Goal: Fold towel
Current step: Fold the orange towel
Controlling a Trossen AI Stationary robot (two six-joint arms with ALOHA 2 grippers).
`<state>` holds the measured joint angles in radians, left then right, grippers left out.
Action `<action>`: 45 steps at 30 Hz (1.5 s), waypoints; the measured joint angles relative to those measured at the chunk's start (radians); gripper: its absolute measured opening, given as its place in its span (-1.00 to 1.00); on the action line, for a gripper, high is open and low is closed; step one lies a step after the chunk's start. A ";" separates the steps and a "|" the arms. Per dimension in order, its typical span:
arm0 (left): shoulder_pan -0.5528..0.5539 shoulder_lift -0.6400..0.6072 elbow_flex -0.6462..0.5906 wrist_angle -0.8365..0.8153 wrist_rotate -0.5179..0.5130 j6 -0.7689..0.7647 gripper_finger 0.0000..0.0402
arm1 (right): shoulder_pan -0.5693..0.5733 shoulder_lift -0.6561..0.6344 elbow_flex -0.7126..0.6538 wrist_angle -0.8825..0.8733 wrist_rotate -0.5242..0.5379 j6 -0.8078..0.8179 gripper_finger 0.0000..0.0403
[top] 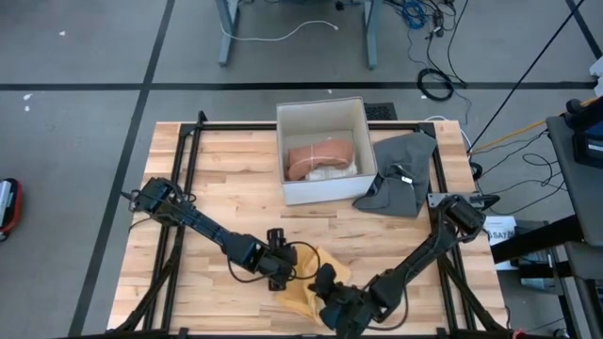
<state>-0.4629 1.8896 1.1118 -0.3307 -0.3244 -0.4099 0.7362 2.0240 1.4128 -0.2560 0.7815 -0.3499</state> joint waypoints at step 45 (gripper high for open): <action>0.000 0.002 0.000 0.079 -0.024 0.031 0.37 | 0.000 -0.042 0.000 0.020 -0.048 0.202 0.32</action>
<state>-0.4632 1.8915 1.1118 -0.2514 -0.3485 -0.3788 0.7357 1.9816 1.4128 -0.2360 0.7337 -0.1482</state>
